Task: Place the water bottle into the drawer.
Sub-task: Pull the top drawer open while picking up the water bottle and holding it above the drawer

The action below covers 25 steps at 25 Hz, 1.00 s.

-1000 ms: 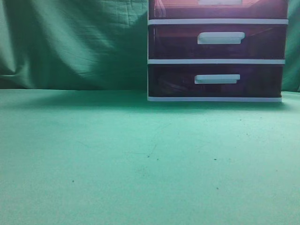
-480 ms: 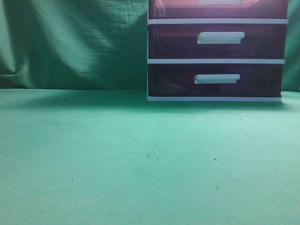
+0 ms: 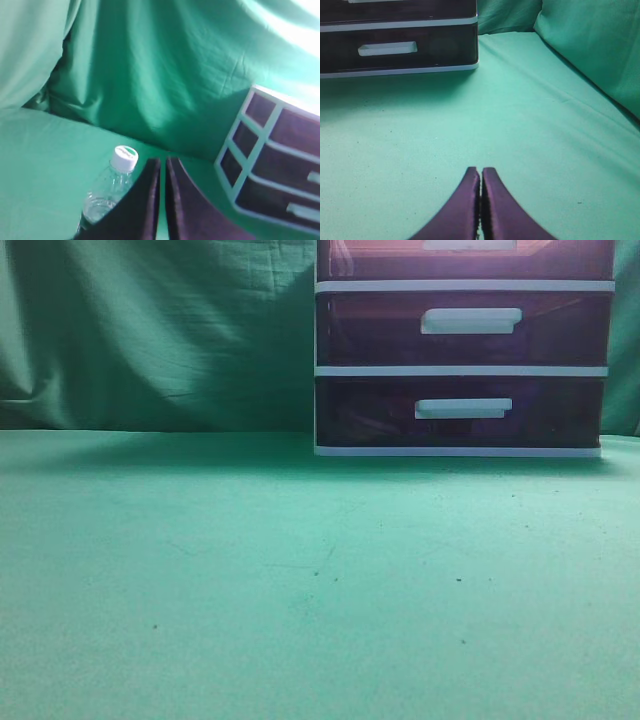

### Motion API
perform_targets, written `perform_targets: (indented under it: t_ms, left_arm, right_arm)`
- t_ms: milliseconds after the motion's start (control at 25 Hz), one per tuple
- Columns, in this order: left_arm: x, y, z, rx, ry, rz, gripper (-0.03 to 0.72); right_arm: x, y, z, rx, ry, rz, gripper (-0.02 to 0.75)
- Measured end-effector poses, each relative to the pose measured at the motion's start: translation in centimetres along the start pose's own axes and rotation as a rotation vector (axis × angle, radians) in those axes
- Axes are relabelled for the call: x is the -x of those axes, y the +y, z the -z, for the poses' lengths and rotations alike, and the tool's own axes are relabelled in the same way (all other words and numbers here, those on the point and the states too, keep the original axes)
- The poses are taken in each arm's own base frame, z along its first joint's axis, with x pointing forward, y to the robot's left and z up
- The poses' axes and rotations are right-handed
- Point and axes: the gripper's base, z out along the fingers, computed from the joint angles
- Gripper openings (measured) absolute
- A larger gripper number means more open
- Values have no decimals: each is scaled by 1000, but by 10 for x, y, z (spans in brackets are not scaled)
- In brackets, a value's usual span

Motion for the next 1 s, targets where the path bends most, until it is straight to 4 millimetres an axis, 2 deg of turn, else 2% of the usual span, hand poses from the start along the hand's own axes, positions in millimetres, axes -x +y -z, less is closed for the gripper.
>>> perform_targets:
  t_ms: [120,240,520,600,640,720,760,800,880,1000]
  left_arm:
    - [8,-6,-12,3,108,-86,0]
    - [4,-6,-26,14,246,-160,0]
    - [-2,-4,-37,36,311,-181,0]
    - [-5,-2,-41,43,345,-205,94]
    - [-9,-1,-44,49,376,-214,166]
    - [-15,2,-50,62,433,-220,359]
    - [-18,3,-53,69,458,-219,484]
    - [-20,5,-56,78,472,-219,569]
    - [-24,7,-63,94,491,-219,646]
    - [-32,13,-75,124,526,-222,642]
  right_arm:
    - [0,0,0,1,0,-1,0]
    - [0,0,0,1,0,-1,0]
    - [0,0,0,1,0,-1,0]
    - [0,0,0,1,0,-1,0]
    - [0,0,0,1,0,-1,0]
    - [0,0,0,1,0,-1,0]
    - [0,0,0,1,0,-1,0]
    - [0,0,0,1,0,-1,0]
    - [0,0,0,1,0,-1,0]
    - [0,0,0,1,0,-1,0]
